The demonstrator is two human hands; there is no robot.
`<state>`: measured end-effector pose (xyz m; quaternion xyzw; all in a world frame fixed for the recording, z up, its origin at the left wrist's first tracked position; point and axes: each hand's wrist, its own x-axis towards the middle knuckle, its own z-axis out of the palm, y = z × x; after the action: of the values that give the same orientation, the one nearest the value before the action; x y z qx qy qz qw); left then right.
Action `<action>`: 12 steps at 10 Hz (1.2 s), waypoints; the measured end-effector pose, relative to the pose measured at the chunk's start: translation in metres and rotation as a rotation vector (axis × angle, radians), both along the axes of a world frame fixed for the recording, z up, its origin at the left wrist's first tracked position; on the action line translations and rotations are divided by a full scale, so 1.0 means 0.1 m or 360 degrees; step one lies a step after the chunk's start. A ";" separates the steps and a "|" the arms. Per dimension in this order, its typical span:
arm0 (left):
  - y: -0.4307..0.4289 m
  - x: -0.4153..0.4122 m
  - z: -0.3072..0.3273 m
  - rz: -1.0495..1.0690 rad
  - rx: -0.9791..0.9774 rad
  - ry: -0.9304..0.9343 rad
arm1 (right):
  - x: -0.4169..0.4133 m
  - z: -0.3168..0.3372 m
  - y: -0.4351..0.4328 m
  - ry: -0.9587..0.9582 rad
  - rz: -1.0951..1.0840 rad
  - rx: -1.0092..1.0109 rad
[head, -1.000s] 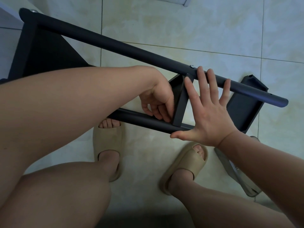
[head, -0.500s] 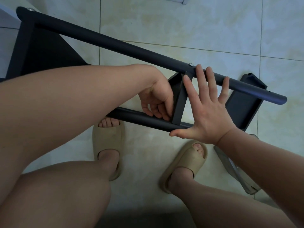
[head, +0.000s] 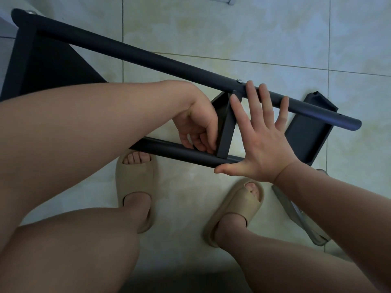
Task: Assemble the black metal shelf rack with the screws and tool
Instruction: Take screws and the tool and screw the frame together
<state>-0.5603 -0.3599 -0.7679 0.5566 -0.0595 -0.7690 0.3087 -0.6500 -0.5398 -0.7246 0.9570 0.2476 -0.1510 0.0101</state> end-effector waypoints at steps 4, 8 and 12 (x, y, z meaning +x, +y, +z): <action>0.01 0.00 0.01 0.0021 0.0001 0.0006 | 0.00 -0.02 -0.01 0.0001 -0.0001 0.0014; 0.00 -0.01 0.02 0.0028 -0.0005 0.0007 | 0.00 0.00 0.00 0.0017 -0.0003 0.0016; 0.01 -0.01 0.04 -0.0082 0.0026 -0.0067 | 0.00 0.01 0.01 0.0024 -0.0003 0.0008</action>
<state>-0.5612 -0.3592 -0.7643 0.5735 -0.0741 -0.7653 0.2828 -0.6501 -0.5393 -0.7240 0.9560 0.2472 -0.1577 0.0058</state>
